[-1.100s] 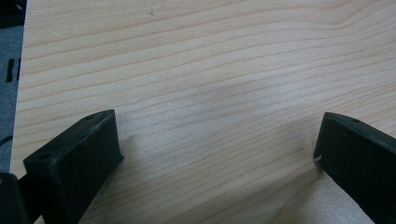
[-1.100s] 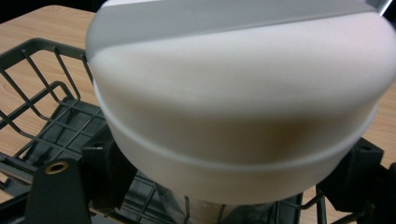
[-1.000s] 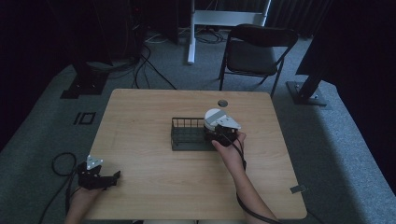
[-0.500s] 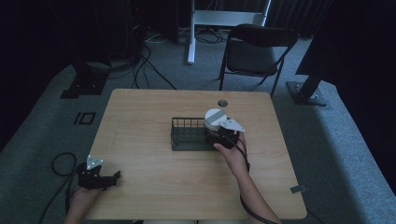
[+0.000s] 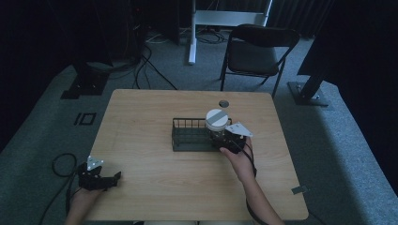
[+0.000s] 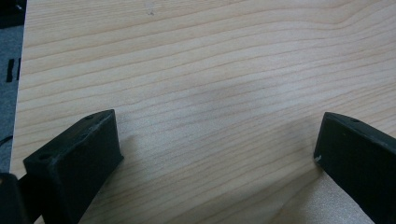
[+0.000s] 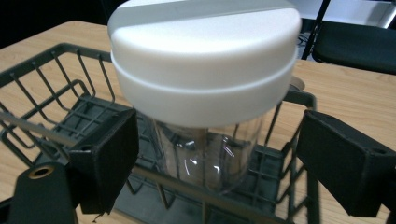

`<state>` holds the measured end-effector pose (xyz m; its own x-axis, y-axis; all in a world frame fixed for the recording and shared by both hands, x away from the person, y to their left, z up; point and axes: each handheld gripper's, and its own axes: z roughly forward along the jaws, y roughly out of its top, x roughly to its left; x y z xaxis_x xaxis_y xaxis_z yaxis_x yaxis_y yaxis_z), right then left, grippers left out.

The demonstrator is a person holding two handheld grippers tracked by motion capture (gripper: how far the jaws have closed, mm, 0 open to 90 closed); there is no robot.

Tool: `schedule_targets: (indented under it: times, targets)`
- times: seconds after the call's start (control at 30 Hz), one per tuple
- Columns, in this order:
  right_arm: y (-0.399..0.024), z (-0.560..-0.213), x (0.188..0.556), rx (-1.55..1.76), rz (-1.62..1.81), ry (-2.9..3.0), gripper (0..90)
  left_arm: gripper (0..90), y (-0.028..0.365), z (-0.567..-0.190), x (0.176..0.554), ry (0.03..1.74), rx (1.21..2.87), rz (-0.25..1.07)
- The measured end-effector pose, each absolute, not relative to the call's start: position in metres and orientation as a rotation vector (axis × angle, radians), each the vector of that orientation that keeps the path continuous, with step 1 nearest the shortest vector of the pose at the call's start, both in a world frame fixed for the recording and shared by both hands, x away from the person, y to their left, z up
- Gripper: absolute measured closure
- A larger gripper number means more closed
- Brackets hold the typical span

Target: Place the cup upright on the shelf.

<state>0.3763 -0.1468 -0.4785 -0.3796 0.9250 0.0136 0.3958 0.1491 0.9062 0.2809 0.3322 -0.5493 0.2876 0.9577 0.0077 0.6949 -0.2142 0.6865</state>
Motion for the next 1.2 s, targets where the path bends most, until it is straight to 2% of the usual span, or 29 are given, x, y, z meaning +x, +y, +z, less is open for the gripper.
schedule_targets:
  times: [0.63,1.2]
  targets:
    - [-0.177,-0.486,0.351,1.247,1.17,1.851,12.9,0.5,0.332,-0.549,0.281,1.473,1.987,0.594]
    - [-0.214,-0.517,0.34,1.331,1.129,1.831,13.4,0.6,0.332,-0.549,0.281,1.473,1.987,0.594]
